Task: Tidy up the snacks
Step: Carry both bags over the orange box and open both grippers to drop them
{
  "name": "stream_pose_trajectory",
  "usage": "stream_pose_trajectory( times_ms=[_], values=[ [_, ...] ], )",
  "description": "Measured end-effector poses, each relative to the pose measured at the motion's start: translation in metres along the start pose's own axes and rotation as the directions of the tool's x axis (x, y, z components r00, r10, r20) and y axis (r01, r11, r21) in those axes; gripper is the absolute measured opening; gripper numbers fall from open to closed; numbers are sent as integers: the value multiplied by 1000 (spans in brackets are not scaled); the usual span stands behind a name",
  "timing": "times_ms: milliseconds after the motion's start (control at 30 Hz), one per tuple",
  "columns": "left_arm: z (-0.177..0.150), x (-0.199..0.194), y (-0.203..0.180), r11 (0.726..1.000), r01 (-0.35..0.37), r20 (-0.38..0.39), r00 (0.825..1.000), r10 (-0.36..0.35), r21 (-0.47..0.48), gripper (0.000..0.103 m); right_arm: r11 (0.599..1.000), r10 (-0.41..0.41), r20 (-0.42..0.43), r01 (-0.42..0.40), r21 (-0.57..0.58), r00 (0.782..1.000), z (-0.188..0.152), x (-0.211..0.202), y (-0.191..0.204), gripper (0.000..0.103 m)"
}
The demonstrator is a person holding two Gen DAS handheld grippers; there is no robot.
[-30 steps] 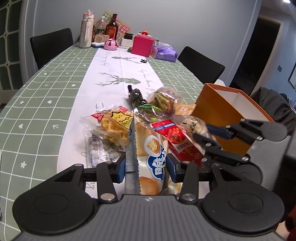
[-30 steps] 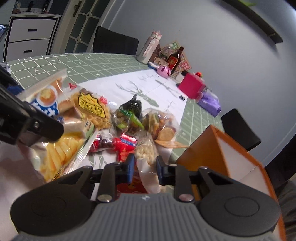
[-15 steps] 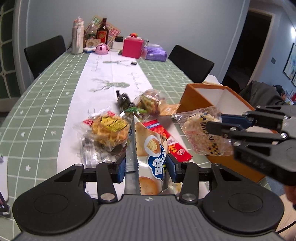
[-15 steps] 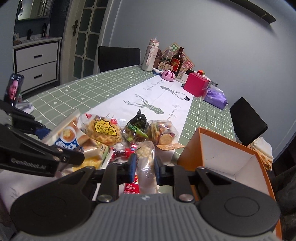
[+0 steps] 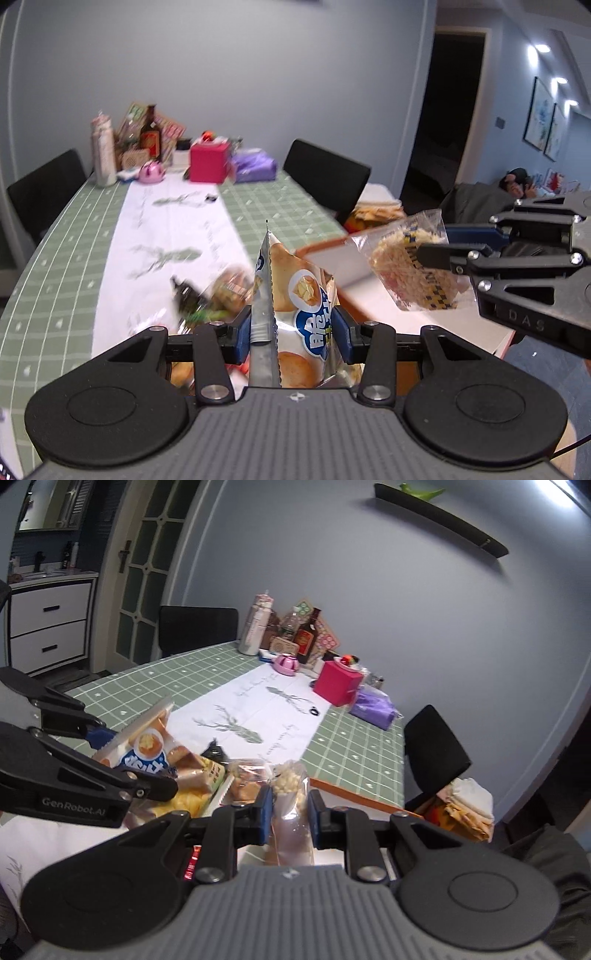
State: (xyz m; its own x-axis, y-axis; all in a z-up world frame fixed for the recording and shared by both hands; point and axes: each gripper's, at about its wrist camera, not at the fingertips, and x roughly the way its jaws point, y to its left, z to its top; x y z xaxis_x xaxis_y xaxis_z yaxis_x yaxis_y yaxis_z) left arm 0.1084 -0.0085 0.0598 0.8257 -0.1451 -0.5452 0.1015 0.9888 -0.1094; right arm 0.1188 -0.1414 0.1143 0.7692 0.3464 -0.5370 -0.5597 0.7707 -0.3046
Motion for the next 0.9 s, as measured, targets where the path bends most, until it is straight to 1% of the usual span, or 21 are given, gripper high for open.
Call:
stream_pose_trajectory(
  times_ms=[100, 233, 333, 433, 533, 633, 733, 833, 900],
  values=[
    [13, 8, -14, 999, 33, 8, 999, -33, 18, 50, 999, -47, -22, 47, -11, 999, -2, -2, -18, 18],
    [25, 24, -36, 995, 89, -3, 996, -89, 42, 50, 996, -85, -95, 83, -24, 992, -15, 6, -40, 18],
    [29, 38, -55, 992, 107, -3, 994, -107, 71, 50, 995, -102, -143, 103, 0, 984, -29, 12, -56, 18],
    [29, 55, -73, 987, 135, -28, 991, -133, 85, 50, 993, -107, -176, 114, 29, 978, -43, 15, -68, 17],
    [26, 72, -87, 982, 160, -70, 986, -153, 105, 50, 992, -99, -215, 113, 53, 972, -56, 21, -78, 17],
    [23, 89, -100, 971, 191, -132, 976, -172, 142, 50, 993, -74, -250, 96, 75, 965, -67, 28, -85, 17],
    [17, 102, -111, 963, 199, -184, 969, -166, 183, 50, 994, -46, -282, 73, 86, 958, -76, 37, -87, 17],
    [13, 115, -119, 953, 216, -239, 957, -164, 212, 50, 994, -21, -314, 53, 94, 949, -84, 48, -87, 17],
    [10, 122, -123, 950, 222, -260, 952, -162, 220, 50, 995, -8, -333, 41, 93, 943, -89, 55, -87, 17]
  ],
)
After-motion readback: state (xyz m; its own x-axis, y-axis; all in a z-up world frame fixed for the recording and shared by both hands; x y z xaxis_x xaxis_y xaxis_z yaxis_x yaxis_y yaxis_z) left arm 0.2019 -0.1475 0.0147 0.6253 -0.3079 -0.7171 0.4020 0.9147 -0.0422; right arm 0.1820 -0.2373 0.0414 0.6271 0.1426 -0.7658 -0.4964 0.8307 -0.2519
